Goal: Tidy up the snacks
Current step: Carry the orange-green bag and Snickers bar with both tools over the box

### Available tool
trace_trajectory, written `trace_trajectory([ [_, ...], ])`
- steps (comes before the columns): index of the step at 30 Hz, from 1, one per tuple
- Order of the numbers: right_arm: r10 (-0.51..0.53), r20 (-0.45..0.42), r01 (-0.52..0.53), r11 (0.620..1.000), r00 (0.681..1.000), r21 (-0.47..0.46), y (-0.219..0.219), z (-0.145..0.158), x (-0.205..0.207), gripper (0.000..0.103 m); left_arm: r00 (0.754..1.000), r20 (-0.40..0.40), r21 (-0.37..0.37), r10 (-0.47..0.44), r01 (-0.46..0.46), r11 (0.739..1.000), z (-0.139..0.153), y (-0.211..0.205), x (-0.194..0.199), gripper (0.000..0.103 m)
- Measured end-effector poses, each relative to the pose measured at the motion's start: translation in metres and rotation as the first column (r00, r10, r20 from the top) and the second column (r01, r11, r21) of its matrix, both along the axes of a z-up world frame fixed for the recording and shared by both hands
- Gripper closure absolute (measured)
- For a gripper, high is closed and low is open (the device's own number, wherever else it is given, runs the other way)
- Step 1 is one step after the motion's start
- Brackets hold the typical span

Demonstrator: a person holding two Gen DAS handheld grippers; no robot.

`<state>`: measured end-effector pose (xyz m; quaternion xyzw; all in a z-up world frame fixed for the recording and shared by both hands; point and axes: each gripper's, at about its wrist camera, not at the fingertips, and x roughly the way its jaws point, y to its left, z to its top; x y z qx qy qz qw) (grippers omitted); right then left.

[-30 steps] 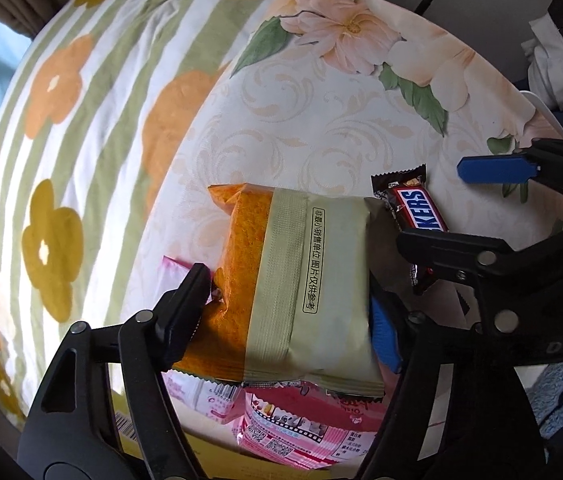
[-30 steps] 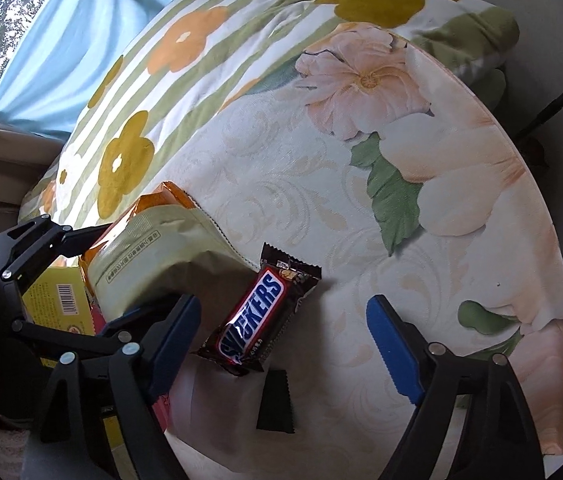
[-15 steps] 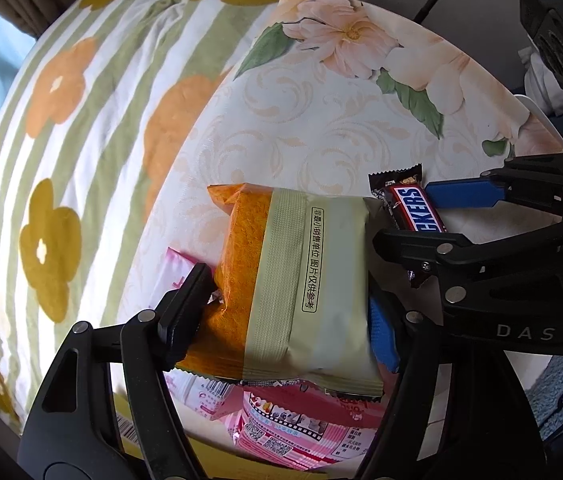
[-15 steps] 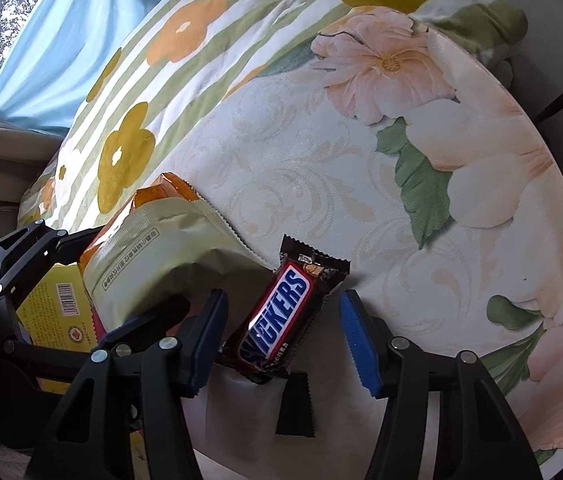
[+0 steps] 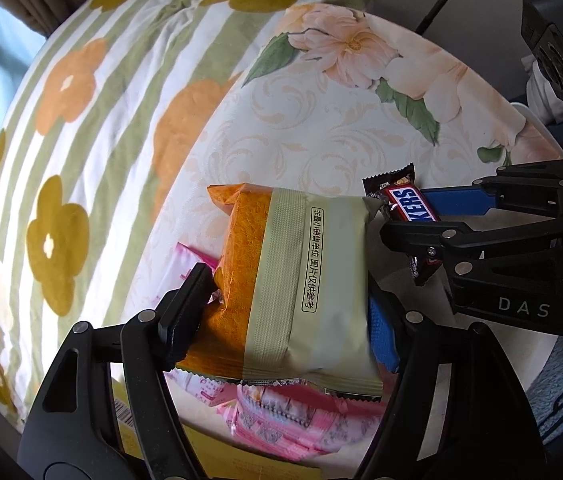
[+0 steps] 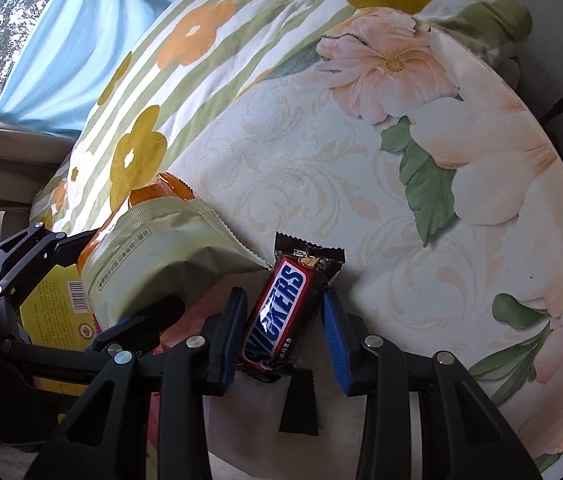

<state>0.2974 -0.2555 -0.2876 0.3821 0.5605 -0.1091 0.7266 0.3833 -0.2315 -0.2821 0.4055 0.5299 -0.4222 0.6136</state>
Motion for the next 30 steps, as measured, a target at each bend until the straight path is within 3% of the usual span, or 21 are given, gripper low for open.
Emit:
trace_trajectory([
  [11,0.027,0.105,-0.023,0.999,0.994,-0.039,-0.015,0.048,-0.025,0.068,0.991,0.043,-0.092,0.130,-0.126,0.988,0.054,0.004,-0.006,0.035],
  [19,0.182,0.227,-0.153,0.978,0.957,-0.142,-0.006,0.116,-0.025,0.068,0.945,0.092,-0.212,0.314,-0.290,0.933,0.117,0.037,-0.012,0.035],
  [25,0.348,0.307,-0.298,0.934,0.886,-0.199,0.026,0.159,-0.002,0.068,0.861,0.140,-0.300,0.490,-0.434,0.849,0.163,0.091,-0.014,0.035],
  [30,0.481,0.349,-0.423,0.876,0.804,-0.232,0.069,0.180,0.014,0.068,0.748,0.164,-0.358,0.644,-0.563,0.745,0.193,0.163,-0.017,0.035],
])
